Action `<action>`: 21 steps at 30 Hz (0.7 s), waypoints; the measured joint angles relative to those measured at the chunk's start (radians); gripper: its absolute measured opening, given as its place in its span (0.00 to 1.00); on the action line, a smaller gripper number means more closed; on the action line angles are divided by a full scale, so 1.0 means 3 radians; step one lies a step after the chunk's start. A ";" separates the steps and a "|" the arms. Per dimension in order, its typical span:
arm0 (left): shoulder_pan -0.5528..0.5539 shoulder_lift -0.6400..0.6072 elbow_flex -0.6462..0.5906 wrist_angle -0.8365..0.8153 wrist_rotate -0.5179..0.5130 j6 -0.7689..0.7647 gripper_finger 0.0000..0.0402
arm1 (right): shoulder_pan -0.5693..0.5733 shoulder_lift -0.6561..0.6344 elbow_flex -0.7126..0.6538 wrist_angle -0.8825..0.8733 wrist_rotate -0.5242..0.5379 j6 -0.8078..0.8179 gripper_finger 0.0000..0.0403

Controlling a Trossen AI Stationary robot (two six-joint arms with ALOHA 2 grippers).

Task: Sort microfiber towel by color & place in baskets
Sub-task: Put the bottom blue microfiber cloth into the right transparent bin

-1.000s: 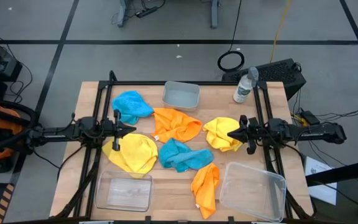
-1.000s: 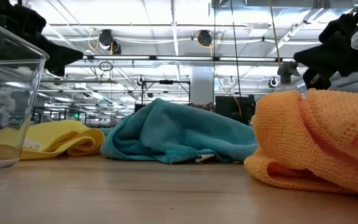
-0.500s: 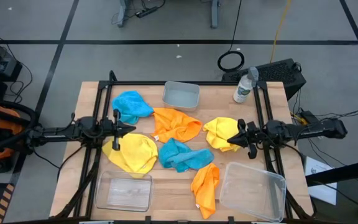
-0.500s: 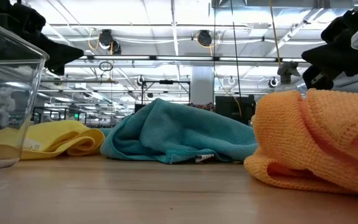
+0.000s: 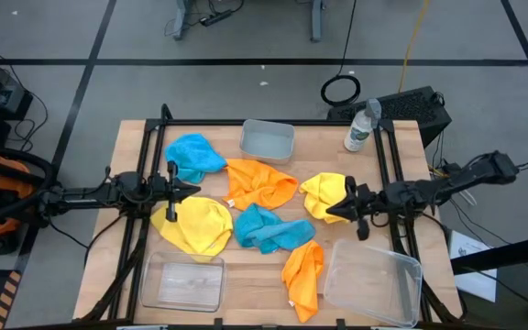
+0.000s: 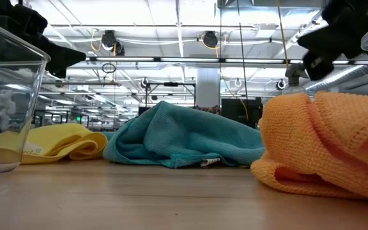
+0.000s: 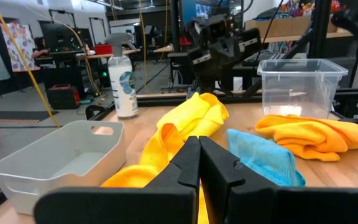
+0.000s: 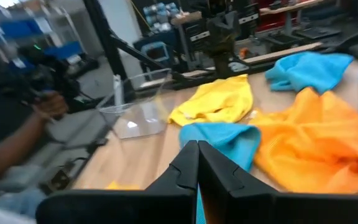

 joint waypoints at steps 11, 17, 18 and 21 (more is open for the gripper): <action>0.0000 0.0000 0.0000 -0.0005 0.0000 -0.0171 0.02 | 0.0000 0.1698 0.1614 -0.1128 0.0041 -0.0479 0.02; 0.0000 0.0000 0.0001 -0.0006 0.0000 -0.0171 0.02 | -0.0127 0.2505 0.2536 -0.1950 0.0029 -0.0704 0.13; 0.0001 0.0000 0.0001 -0.0008 0.0000 -0.0173 0.02 | -0.0153 0.2625 0.2685 -0.2090 0.0029 -0.0741 0.15; 0.0000 0.0000 0.0001 -0.0012 0.0001 -0.0176 0.02 | -0.0217 0.2950 0.3091 -0.2404 0.0017 -0.0819 0.21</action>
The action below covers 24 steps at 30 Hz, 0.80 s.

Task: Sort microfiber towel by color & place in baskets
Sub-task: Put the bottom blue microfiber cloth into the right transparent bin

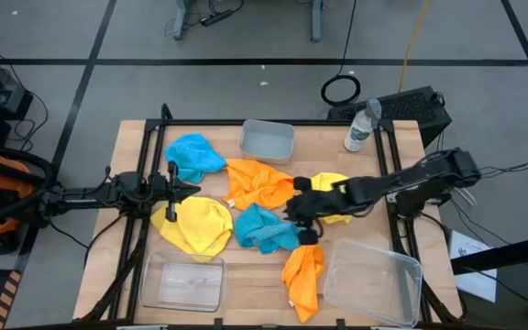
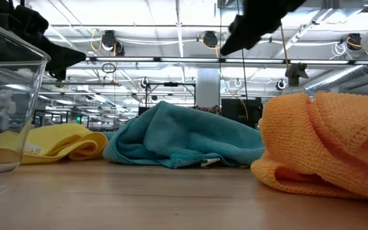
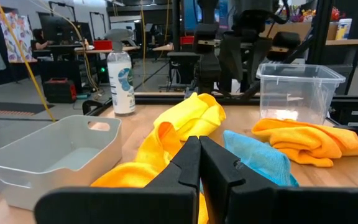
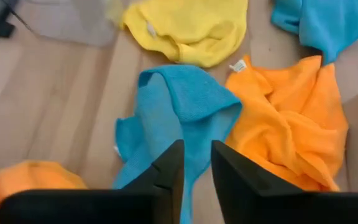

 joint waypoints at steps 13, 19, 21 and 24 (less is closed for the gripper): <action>0.0000 0.0000 0.0003 -0.0012 0.0001 -0.0084 0.02 | -0.0090 0.0989 0.0895 -0.0756 -0.0534 -0.0223 0.36; 0.0000 0.0000 0.0003 -0.0013 0.0001 -0.0084 0.02 | -0.0089 0.1308 0.1259 -0.1133 -0.0531 -0.0229 0.52; 0.0001 0.0000 0.0003 -0.0010 0.0001 -0.0084 0.02 | -0.0088 0.1393 0.1374 -0.1227 -0.0524 -0.0256 0.58; 0.0000 0.0000 0.0003 -0.0009 0.0001 -0.0084 0.02 | -0.0088 0.1511 0.1520 -0.1274 -0.0518 -0.0324 0.65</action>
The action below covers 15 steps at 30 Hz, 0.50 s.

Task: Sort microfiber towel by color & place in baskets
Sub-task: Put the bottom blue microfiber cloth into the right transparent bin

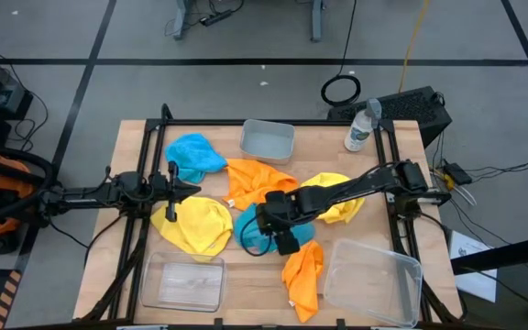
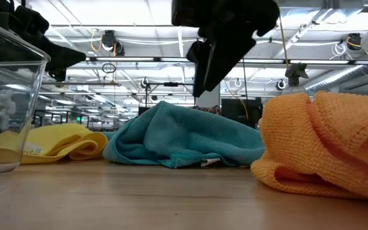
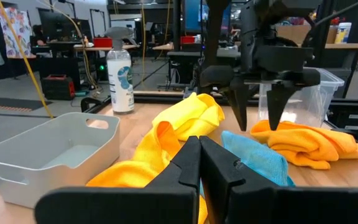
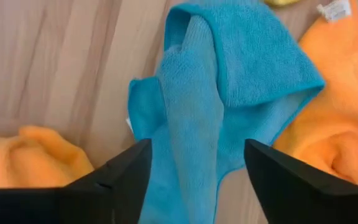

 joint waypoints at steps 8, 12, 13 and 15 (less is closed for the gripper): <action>0.0000 0.0006 0.0000 -0.0008 0.0000 -0.0021 0.02 | -0.0018 0.0295 0.0105 0.0065 0.0021 -0.0097 0.69; 0.0001 0.0006 0.0000 -0.0010 0.0000 -0.0088 0.02 | -0.0020 0.0415 0.0105 0.0091 0.0163 -0.0099 0.67; 0.0000 0.0006 0.0000 -0.0013 0.0000 -0.0088 0.02 | -0.0022 0.0443 0.0105 0.0104 0.0183 -0.0099 0.67; 0.0000 0.0006 0.0000 -0.0019 0.0000 -0.0090 0.02 | -0.0029 0.0497 0.0105 0.0117 0.0181 -0.0111 0.65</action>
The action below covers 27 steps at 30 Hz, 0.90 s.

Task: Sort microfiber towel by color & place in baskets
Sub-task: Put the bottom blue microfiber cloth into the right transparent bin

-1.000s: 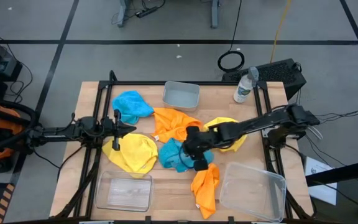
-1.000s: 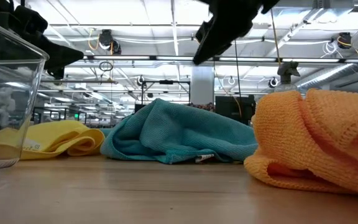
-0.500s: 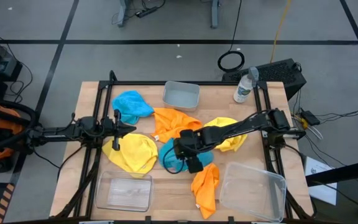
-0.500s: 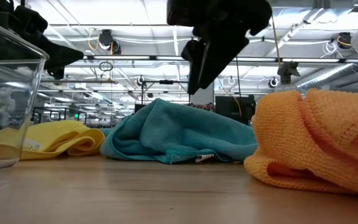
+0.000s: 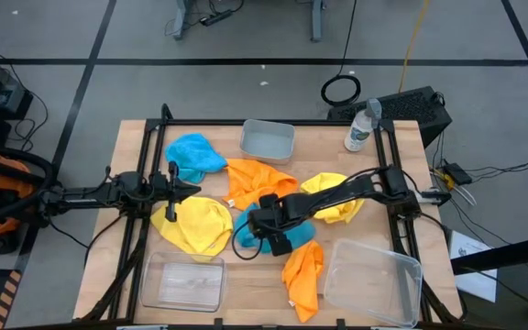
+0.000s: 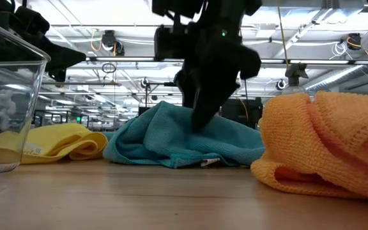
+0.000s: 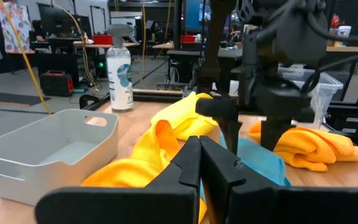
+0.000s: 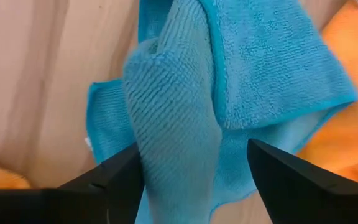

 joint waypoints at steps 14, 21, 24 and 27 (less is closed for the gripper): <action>0.0000 0.0000 0.0004 -0.0036 0.0060 -0.0759 0.02 | -0.0034 0.0407 0.0018 0.0028 -0.0233 0.0062 0.41; 0.0000 0.0000 0.0004 -0.0042 0.0096 -0.0935 0.02 | -0.0003 0.0417 0.0010 0.0199 -0.0266 0.0329 0.13; 0.0000 0.0000 0.0000 -0.0001 0.0095 -0.1052 0.02 | 0.0013 0.0407 0.0007 0.0200 -0.0252 0.0337 0.04; -0.0012 0.0002 -0.0009 0.0241 0.0091 -0.1106 0.02 | 0.0022 0.0334 0.0000 0.0187 -0.0247 0.0365 0.03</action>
